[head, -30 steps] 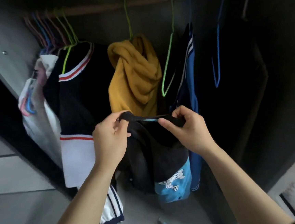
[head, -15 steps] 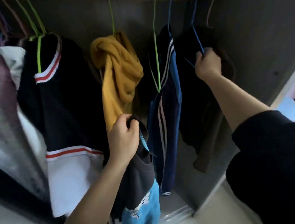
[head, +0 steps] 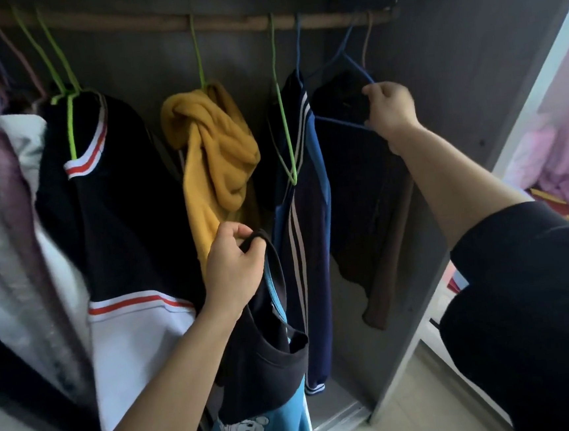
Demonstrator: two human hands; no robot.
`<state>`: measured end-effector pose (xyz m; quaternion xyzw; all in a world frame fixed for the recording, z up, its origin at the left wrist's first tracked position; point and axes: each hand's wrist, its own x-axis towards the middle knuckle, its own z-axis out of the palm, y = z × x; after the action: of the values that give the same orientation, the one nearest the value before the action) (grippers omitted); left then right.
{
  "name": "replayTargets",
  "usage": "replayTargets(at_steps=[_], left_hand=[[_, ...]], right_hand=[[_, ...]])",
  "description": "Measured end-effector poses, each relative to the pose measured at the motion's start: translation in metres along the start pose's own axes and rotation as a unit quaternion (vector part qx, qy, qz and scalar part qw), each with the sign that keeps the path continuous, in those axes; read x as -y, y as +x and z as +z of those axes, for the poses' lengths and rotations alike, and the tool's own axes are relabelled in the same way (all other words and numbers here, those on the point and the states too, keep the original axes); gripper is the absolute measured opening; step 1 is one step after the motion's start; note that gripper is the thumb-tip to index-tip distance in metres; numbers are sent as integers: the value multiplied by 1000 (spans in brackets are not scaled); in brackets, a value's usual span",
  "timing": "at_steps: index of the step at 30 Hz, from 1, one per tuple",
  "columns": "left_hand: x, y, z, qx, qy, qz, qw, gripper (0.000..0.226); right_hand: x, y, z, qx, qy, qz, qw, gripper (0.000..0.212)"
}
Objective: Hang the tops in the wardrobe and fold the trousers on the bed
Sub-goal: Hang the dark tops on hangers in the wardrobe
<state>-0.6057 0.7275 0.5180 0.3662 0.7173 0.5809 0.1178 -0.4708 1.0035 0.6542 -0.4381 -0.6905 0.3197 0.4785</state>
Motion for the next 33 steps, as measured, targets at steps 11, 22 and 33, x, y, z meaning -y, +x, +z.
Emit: replayTargets(at_steps=[11,22,33], left_hand=[[5,-7,10,23,-24,-11,999,15],[28,-30,73,205,-188,-219,935,25],[24,-79,135,323,-182,-205,906,22]], right_hand=[[-10,-74,2,-55,7,-69,996,24],[-153,-343,-20,-76,76,70,992,59],[-185,-382,-99,33,31,93,995,62]])
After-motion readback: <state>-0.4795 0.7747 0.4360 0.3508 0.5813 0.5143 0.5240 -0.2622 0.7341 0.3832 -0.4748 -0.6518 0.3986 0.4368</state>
